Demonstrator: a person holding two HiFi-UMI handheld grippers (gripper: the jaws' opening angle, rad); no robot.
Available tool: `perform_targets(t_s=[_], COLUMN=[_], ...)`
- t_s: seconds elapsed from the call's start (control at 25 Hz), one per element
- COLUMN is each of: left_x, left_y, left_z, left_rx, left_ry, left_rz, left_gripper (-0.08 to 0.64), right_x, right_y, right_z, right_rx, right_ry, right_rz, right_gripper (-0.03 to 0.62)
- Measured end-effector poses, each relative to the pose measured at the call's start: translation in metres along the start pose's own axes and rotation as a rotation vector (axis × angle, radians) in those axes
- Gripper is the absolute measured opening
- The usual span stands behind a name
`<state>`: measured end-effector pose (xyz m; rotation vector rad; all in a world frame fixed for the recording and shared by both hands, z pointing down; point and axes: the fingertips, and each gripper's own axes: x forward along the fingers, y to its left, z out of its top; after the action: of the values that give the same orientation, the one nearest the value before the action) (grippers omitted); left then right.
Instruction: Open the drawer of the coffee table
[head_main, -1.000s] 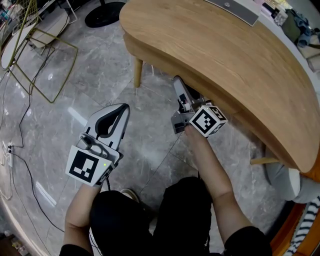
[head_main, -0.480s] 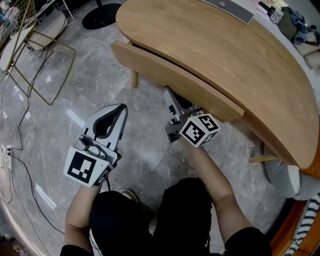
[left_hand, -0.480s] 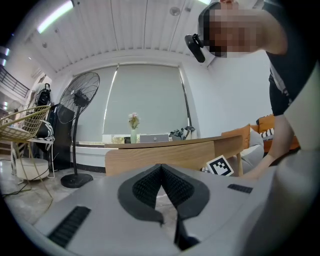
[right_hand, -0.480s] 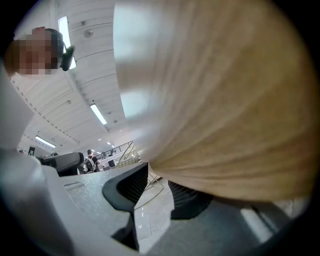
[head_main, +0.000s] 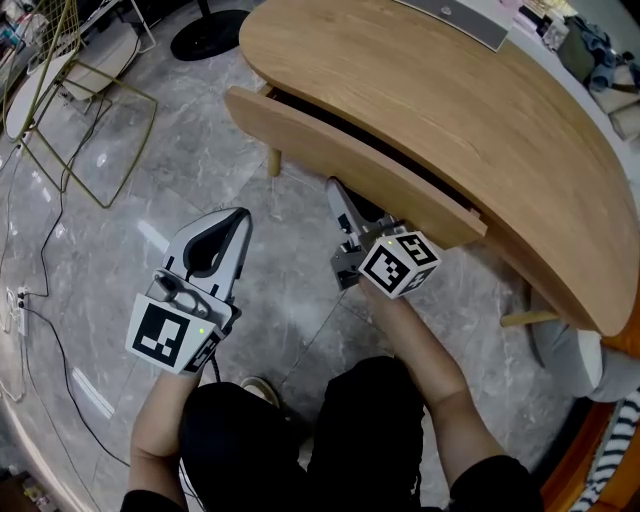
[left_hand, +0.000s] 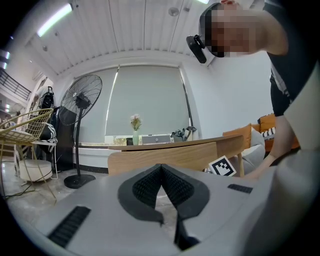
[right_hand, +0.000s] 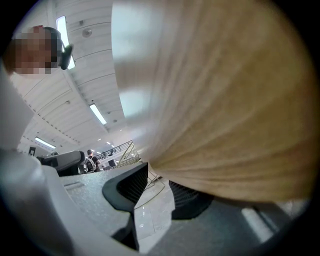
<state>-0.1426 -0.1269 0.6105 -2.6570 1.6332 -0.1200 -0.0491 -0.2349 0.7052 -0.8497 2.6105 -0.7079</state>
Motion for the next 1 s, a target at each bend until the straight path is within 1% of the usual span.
perform_targets(t_s=[0.16, 0.32, 0.52, 0.76, 1.0], left_x=[0.0, -0.002, -0.005, -0.007, -0.011], left_y=[-0.003, -0.001, 0.003, 0.003, 0.004], left_z=[0.004, 0.001, -0.001, 0.001, -0.001], left_rx=[-0.014, 0.0, -0.006, -0.012, -0.016], left_ry=[-0.016, -0.004, -0.002, -0.01, -0.003], left_rz=[-0.008, -0.001, 0.007, 0.002, 0.009], left_gripper=[0.008, 0.008, 0.008, 0.008, 0.008], right_x=[0.0, -0.001, -0.005, -0.007, -0.007], right_y=[0.001, 0.001, 0.015, 0.019, 0.022], right_z=[-0.001, 0.0, -0.008, -0.011, -0.012], right_rx=[0.011, 0.026, 0.005, 0.046, 0.066], right_ry=[0.005, 0.004, 0.007, 0.014, 0.019], right_rz=[-0.002, -0.006, -0.003, -0.014, -0.027], right_gripper=[0.124, 0.124, 0.124, 0.124, 0.124])
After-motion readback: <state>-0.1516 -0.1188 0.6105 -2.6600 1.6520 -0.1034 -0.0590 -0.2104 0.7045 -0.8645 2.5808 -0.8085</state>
